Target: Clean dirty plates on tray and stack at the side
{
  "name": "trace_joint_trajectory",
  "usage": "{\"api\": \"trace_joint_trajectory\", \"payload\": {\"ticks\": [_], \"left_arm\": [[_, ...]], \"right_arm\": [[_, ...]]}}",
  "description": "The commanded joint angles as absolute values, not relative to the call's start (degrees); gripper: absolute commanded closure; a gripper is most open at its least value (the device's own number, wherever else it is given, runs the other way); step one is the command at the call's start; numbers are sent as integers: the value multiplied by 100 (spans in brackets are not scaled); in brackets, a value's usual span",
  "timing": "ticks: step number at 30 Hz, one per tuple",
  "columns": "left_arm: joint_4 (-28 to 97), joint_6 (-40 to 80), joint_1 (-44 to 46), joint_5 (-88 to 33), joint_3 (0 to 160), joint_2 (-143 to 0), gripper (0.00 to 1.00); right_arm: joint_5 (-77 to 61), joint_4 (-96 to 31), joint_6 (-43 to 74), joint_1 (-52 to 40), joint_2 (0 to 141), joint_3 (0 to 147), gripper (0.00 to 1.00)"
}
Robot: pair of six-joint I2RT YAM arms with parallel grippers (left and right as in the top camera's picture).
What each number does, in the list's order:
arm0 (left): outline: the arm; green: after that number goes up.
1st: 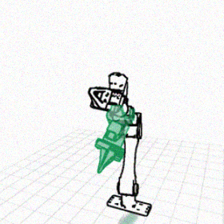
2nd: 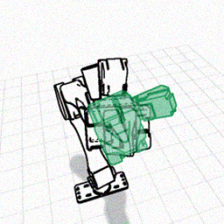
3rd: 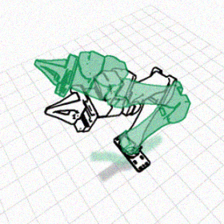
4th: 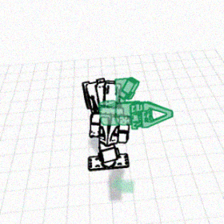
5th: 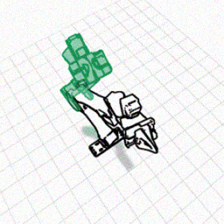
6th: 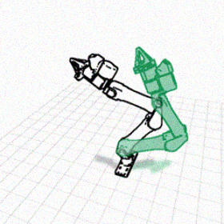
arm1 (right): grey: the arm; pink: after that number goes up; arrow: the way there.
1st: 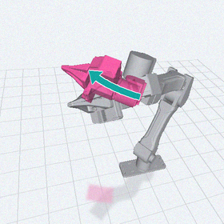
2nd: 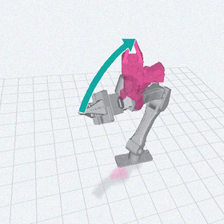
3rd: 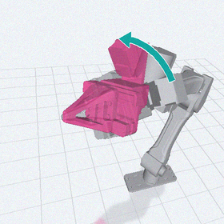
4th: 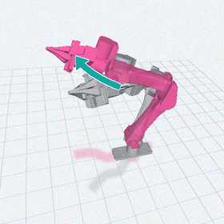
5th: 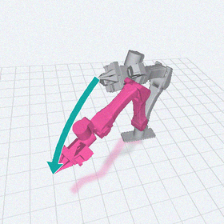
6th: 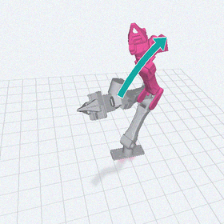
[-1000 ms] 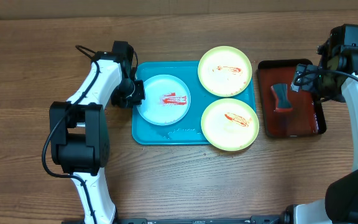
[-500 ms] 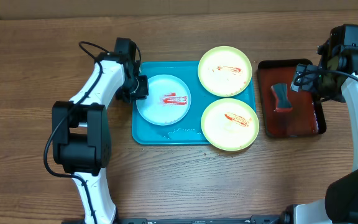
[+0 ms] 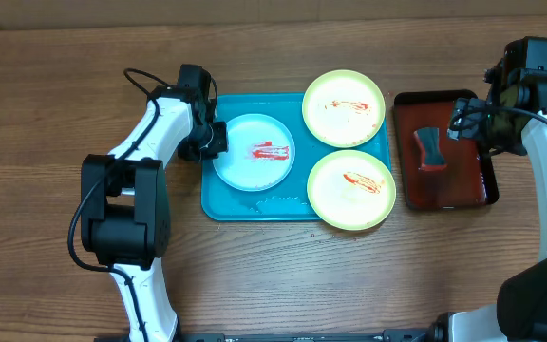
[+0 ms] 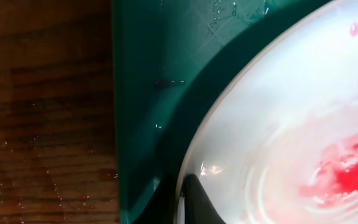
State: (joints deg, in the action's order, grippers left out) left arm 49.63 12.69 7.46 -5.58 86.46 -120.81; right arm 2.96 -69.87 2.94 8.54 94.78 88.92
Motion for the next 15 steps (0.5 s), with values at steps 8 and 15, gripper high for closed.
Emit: {"api": "trace_joint_trajectory", "payload": {"ticks": [8, 15], "left_arm": [[5009, 1286, 797, -751, 8562, -12162, 96], [4915, 1286, 786, -694, 8562, -12162, 96]], "right_arm": [[211, -6917, -67, 838, 9786, 9006, 20], [-56, -6650, -248, 838, 10525, 9006, 20]]}}
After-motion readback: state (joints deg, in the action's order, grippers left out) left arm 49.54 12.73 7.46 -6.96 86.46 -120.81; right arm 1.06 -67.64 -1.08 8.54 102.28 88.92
